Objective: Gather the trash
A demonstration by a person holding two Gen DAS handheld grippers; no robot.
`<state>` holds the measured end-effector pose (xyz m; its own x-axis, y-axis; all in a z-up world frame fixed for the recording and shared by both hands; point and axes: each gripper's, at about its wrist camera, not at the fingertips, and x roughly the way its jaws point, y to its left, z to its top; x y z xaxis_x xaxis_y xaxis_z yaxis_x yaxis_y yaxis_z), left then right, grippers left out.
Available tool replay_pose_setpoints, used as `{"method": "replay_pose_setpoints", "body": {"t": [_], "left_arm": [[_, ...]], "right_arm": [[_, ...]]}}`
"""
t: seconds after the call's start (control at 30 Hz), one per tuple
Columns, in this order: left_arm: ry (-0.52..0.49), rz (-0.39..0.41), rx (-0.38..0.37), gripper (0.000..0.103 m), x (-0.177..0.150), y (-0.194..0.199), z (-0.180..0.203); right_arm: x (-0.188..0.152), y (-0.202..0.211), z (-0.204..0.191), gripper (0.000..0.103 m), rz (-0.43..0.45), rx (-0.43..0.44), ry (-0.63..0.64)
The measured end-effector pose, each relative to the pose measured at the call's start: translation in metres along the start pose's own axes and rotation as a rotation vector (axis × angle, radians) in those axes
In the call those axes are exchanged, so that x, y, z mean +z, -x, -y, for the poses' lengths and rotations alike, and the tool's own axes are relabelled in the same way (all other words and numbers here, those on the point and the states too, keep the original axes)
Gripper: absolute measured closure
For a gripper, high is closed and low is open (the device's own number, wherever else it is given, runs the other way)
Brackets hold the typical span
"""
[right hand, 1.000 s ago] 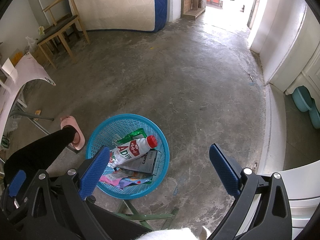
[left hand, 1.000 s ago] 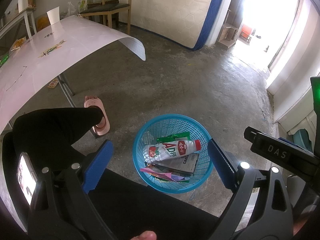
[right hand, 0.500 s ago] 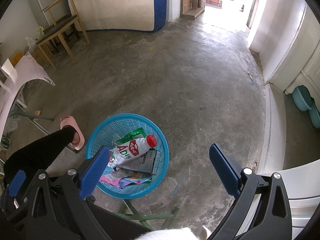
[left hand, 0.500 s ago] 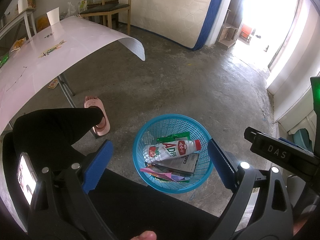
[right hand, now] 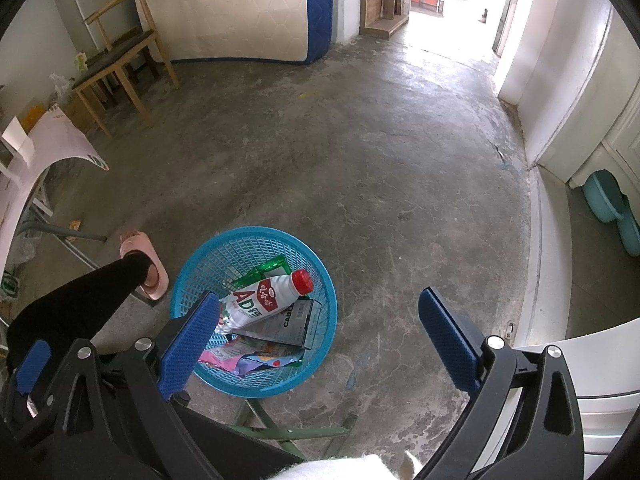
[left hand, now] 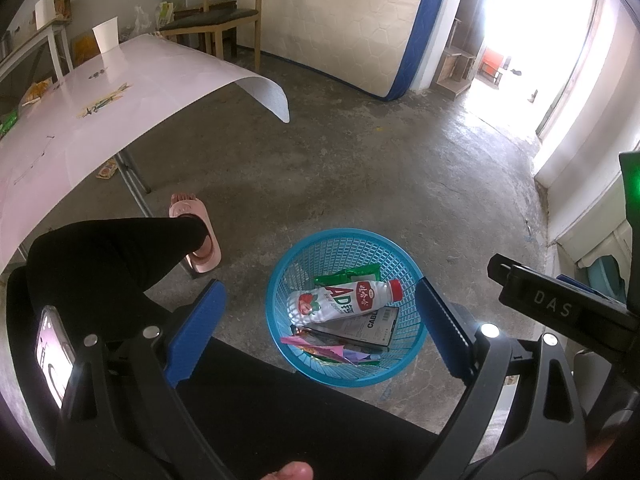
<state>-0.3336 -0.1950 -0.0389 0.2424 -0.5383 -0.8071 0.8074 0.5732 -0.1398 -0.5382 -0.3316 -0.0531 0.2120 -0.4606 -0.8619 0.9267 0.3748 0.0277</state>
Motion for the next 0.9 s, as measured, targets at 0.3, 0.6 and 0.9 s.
{"method": "replay_pose_setpoints", "body": {"t": [0.3,0.6,0.9], "left_arm": [[-0.001,0.001,0.000,0.012,0.0001,-0.0001,-0.0008],[-0.001,0.000,0.000,0.012,0.0000,-0.0002,-0.0007],[0.002,-0.001,-0.002,0.012,-0.0002,-0.0004,-0.0007]], "right_arm": [[-0.0012,-0.0003,-0.0013,0.006,-0.002,0.000,0.001],[-0.0016,0.0000,-0.0010,0.006,-0.003,0.001,-0.002],[-0.0053,-0.0029,-0.0039,0.006,-0.009,0.000,0.000]]}}
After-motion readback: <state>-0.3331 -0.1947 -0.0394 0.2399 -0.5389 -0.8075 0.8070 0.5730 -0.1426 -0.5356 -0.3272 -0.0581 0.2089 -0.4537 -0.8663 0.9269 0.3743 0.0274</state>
